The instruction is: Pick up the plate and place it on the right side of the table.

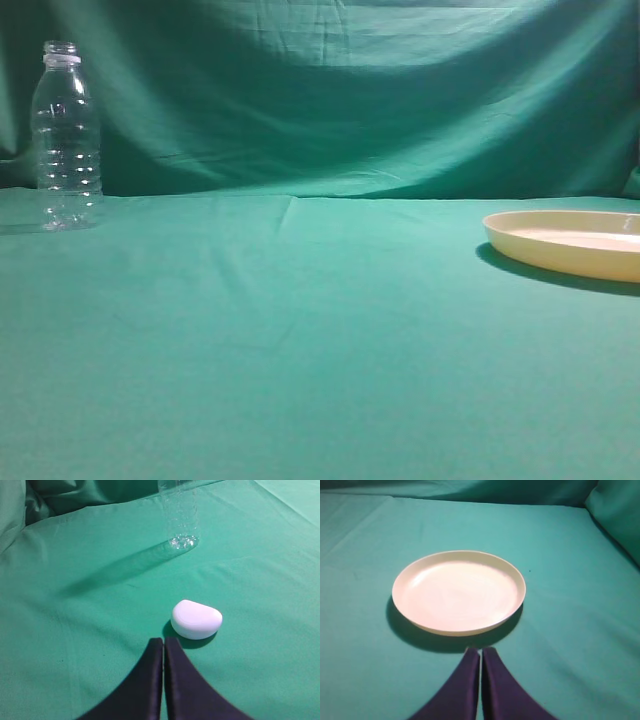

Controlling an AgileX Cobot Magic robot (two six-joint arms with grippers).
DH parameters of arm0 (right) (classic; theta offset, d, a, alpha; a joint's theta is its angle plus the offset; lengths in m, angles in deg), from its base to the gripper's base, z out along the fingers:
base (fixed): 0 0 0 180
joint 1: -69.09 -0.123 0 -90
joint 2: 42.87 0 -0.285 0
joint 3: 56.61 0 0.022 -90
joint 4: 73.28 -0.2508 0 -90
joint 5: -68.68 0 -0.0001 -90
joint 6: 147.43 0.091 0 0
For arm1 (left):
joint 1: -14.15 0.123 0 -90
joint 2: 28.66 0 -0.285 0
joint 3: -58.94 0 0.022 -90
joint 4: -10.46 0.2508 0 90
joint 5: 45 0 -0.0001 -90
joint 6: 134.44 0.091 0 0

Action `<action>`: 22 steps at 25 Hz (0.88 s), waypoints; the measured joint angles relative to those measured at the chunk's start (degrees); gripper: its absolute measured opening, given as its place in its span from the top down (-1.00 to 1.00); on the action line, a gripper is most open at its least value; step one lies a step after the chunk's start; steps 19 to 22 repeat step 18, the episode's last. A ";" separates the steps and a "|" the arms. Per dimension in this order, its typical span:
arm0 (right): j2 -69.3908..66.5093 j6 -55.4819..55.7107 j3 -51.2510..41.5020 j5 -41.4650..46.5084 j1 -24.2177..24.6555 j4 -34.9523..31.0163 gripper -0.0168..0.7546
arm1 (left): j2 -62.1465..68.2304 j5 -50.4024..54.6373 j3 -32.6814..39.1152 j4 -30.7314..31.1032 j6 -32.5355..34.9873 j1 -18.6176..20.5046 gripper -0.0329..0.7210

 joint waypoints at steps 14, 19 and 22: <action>0.00 0.13 -2.48 -4.99 0.00 0.00 0.96 | 0.00 0.00 0.00 0.00 0.00 0.00 0.91; 0.00 0.13 -2.48 -4.99 0.00 0.00 0.96 | 0.00 0.00 0.00 0.00 0.00 0.00 0.91; 0.00 0.13 -2.48 -4.99 0.00 0.00 0.96 | 0.00 0.00 0.00 0.00 0.00 0.00 0.91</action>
